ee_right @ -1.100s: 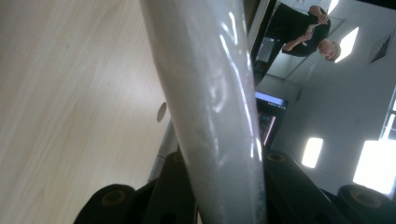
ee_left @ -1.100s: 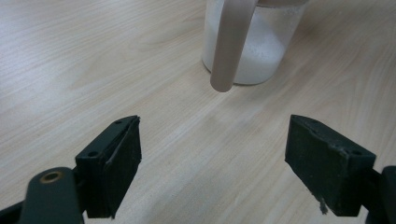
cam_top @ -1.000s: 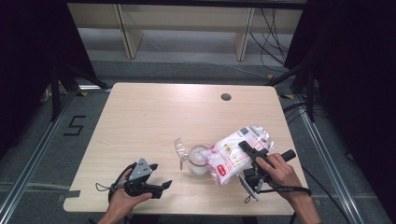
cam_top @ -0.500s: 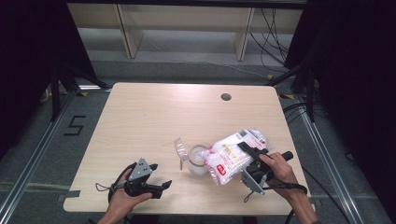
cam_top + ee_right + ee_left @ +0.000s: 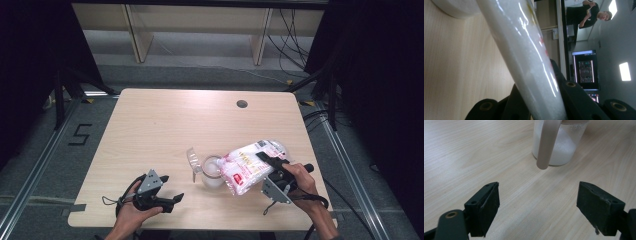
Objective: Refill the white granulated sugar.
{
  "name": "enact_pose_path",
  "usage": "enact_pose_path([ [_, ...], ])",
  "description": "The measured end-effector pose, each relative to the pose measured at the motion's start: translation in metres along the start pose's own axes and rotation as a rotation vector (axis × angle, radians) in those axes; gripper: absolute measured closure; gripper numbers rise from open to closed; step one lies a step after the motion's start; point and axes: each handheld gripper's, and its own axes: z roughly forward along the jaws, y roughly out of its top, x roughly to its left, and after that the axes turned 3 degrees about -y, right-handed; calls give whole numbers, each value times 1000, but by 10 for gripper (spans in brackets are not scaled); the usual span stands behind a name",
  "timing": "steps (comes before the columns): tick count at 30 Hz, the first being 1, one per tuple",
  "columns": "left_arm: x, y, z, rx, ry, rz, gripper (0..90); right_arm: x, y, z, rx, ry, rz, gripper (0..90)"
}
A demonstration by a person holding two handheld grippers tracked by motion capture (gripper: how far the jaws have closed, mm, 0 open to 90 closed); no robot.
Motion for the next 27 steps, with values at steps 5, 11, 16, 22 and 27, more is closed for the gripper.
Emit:
enact_pose_path([
  [5,0,0,0,-1,-1,0,181,1,0,1,-21,12,33,836],
  [11,0,0,0,0,-4,2,181,-3,2,1,-45,18,6,841],
  [16,0,0,0,1,-1,1,181,-5,0,1,-64,6,31,842],
  [22,-1,0,0,0,-3,-8,181,-2,-2,2,-75,29,99,843],
  [27,1,0,0,0,-3,7,181,-1,-4,2,-103,22,188,846],
])
